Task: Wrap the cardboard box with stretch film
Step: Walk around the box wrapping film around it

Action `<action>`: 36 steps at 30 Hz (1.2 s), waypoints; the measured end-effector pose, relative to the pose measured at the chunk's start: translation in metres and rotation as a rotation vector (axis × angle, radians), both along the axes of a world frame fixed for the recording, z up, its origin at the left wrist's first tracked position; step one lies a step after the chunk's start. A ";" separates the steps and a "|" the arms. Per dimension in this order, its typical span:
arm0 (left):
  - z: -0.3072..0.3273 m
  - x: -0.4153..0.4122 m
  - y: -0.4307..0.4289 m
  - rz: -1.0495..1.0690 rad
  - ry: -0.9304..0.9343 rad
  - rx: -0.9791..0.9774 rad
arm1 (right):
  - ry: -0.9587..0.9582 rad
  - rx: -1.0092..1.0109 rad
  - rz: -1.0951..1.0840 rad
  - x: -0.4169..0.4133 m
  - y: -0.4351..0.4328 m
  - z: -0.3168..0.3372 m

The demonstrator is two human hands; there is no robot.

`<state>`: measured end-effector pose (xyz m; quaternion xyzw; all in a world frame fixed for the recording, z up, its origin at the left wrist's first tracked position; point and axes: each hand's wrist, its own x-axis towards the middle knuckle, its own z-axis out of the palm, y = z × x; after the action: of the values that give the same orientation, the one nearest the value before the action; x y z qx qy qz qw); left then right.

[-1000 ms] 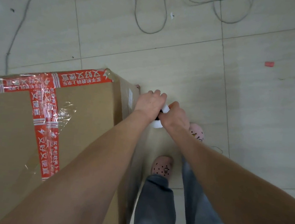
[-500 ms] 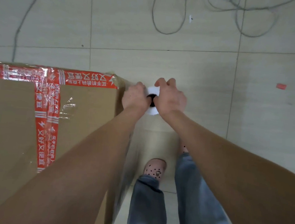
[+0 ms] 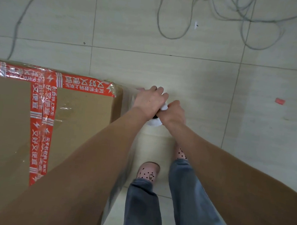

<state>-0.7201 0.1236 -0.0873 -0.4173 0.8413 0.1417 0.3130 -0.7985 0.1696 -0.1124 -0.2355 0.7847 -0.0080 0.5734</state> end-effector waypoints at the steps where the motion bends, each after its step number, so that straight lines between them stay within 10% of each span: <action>1: 0.000 0.000 -0.003 -0.021 -0.002 -0.007 | 0.032 -0.027 0.059 -0.001 -0.001 0.001; 9: -0.004 0.012 -0.024 0.536 0.060 -0.055 | 0.260 -0.344 0.518 -0.007 -0.040 0.021; 14: 0.000 0.010 -0.044 0.871 0.048 -0.057 | 0.143 -0.282 0.266 -0.006 -0.054 0.019; 25: -0.002 0.007 -0.066 0.454 0.030 0.084 | -0.265 0.075 -0.507 0.011 -0.065 0.009; 36: -0.022 0.015 -0.110 0.412 -0.021 0.127 | -0.014 -0.049 -0.165 0.012 -0.091 -0.001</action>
<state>-0.7055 0.0138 -0.1094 -0.5612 0.7245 0.2510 0.3117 -0.7862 0.0785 -0.1132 -0.1841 0.7970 -0.0759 0.5702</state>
